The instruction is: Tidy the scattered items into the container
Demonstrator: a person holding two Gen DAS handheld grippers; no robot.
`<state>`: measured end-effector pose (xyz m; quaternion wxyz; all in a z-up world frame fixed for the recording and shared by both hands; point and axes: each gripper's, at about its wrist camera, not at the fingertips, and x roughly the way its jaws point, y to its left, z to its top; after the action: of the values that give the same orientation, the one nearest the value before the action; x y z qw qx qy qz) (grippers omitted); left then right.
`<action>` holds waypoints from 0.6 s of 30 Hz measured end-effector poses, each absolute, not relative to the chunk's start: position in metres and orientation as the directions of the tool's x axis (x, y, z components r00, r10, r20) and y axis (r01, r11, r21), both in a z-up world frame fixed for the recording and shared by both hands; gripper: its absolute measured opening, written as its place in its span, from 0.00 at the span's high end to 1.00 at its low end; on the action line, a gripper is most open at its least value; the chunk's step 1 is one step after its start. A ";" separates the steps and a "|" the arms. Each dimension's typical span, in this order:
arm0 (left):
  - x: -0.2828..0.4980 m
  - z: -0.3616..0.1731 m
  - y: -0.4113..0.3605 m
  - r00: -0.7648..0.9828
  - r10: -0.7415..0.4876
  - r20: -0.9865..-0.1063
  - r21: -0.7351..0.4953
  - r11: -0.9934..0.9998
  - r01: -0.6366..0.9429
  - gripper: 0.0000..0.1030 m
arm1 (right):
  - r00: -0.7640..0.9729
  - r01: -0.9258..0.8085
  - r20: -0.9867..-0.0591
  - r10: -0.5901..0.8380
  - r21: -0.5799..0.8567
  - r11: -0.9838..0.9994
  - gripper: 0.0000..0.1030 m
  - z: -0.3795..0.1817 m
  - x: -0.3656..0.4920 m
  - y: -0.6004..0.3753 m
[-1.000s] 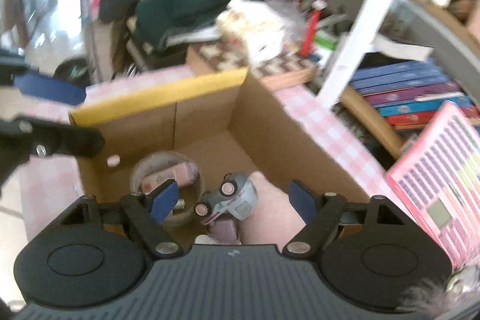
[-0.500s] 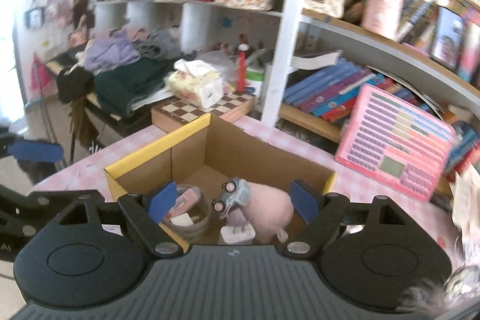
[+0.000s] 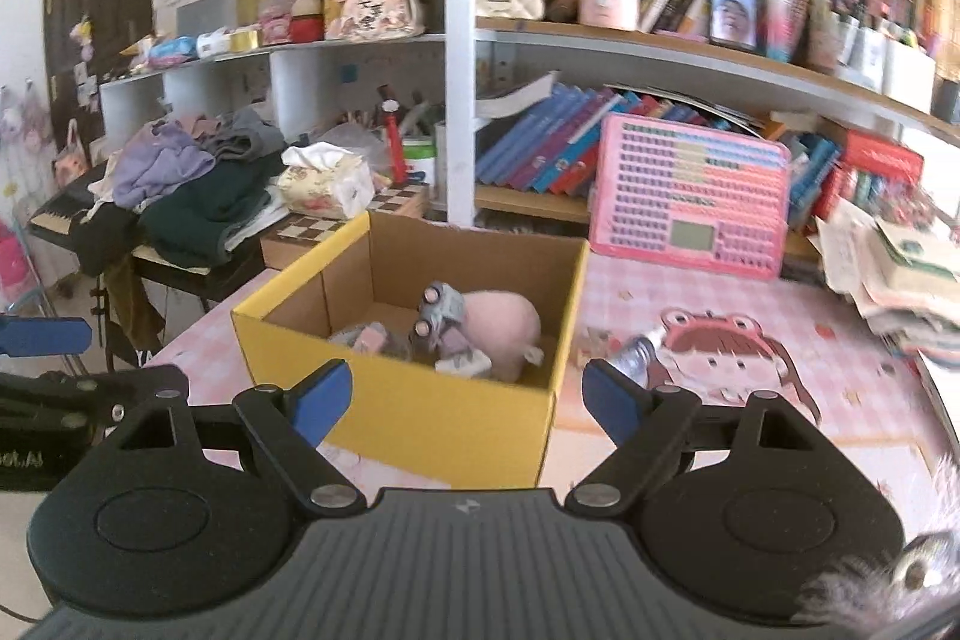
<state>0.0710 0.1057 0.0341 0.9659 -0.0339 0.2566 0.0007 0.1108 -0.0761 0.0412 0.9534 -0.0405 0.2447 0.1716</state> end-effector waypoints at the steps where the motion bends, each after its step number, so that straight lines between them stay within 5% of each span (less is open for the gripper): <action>1: 0.069 0.032 0.104 0.867 -0.018 -0.498 -0.066 0.998 -0.017 0.10 | 0.823 -0.340 -0.484 0.299 0.002 0.940 0.18 0.039 0.106 -0.078; 18: 0.061 -0.014 0.068 0.718 -0.081 -0.691 -0.064 0.997 0.052 0.08 | 0.694 -0.262 -0.696 0.182 -0.009 0.965 0.08 -0.009 0.071 -0.102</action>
<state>0.0615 0.0676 -0.0143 0.9266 -0.0200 0.3737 -0.0359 0.0707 -0.1023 -0.0093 0.9188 -0.0536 0.3719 0.1210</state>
